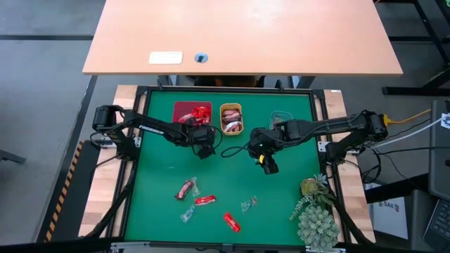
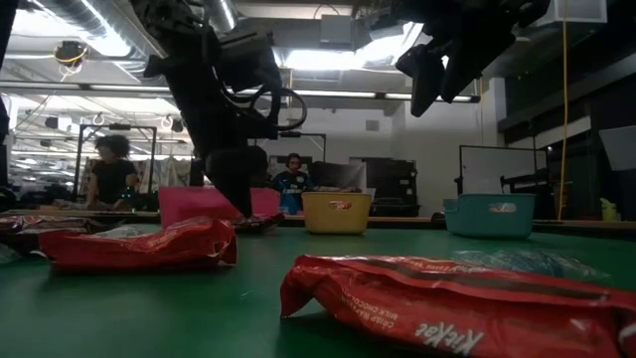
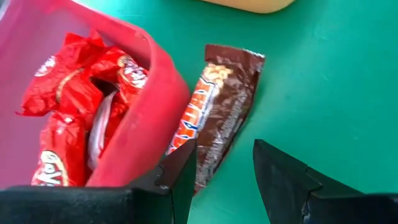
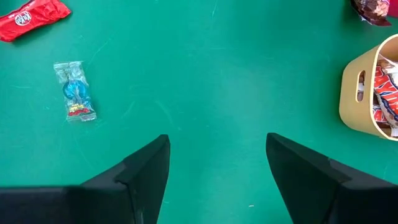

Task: Sort candy
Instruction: Put the brown chocolate bar into the yellow bin

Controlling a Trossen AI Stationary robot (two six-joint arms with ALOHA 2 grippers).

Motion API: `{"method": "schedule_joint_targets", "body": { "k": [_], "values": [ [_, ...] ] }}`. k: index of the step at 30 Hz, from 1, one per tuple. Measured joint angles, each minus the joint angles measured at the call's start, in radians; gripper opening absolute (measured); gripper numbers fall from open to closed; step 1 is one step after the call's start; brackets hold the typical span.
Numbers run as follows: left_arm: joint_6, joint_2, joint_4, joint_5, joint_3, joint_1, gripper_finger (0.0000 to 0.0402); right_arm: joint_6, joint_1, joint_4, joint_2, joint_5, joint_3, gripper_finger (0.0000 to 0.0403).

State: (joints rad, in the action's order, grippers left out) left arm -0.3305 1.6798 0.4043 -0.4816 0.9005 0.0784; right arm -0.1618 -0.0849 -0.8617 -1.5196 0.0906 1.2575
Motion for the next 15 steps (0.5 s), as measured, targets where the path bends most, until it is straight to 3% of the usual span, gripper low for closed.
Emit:
{"method": "schedule_joint_targets", "body": {
  "k": [7,15],
  "values": [
    [0.009,0.003,-0.008,-0.024,0.000,0.022,0.0151,0.000,0.000,0.001,0.000,0.000,0.000,0.0264],
    [0.010,0.024,-0.036,0.042,0.000,0.066,0.0151,0.000,0.000,0.049,0.000,0.000,-0.012,0.0264]
  ]
}}
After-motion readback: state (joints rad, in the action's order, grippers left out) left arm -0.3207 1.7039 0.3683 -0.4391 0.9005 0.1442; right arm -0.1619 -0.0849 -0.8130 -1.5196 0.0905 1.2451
